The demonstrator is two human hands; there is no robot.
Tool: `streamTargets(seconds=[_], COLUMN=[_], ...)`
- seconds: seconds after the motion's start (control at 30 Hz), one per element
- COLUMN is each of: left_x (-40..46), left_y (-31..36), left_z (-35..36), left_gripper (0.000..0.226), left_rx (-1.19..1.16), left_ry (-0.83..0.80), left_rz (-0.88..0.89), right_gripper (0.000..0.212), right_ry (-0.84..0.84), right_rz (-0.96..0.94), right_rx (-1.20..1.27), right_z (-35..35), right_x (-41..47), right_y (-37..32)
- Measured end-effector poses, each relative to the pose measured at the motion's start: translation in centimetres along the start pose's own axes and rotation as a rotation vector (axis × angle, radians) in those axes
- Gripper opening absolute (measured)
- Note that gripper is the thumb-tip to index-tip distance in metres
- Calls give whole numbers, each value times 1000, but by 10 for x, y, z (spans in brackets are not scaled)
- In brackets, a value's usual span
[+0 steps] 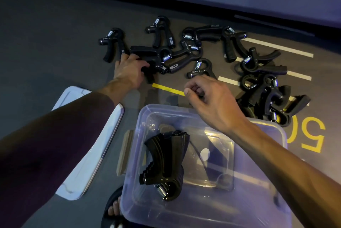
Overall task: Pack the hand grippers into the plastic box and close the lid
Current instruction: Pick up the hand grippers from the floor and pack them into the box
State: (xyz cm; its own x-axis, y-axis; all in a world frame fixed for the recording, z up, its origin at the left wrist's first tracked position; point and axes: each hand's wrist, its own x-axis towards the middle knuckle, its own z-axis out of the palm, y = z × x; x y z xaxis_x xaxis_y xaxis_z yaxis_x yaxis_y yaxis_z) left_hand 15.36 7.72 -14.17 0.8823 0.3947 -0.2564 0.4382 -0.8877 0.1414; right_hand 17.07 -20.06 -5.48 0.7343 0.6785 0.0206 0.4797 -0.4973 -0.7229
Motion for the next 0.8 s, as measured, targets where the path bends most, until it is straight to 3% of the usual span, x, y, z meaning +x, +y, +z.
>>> streamTargets(seconds=[0.13, 0.23, 0.37, 0.47, 0.6, 0.8], left_x=[-12, -30, -62, -101, -149, -187], left_y=[-1, 5, 17, 34, 61, 84], left_z=[-11, -37, -88, -131, -166, -181], left_gripper=[27, 27, 29, 34, 30, 30], left_rx=[-52, -268, -418, -494, -434, -751], left_ry=[181, 323, 369, 375, 284, -82], left_rz=[124, 147, 239, 370, 571, 767], right_gripper=[9, 8, 8, 8, 8, 15], right_ry=[12, 23, 68, 150, 188, 62], right_rz=[10, 12, 10, 76, 88, 268], right_rx=[-3, 5, 35, 193, 370, 677], right_z=[-2, -6, -15, -25, -38, -49], right_x=[-3, -10, -23, -32, -44, -58], right_y=[-5, -12, -27, -38, -53, -68])
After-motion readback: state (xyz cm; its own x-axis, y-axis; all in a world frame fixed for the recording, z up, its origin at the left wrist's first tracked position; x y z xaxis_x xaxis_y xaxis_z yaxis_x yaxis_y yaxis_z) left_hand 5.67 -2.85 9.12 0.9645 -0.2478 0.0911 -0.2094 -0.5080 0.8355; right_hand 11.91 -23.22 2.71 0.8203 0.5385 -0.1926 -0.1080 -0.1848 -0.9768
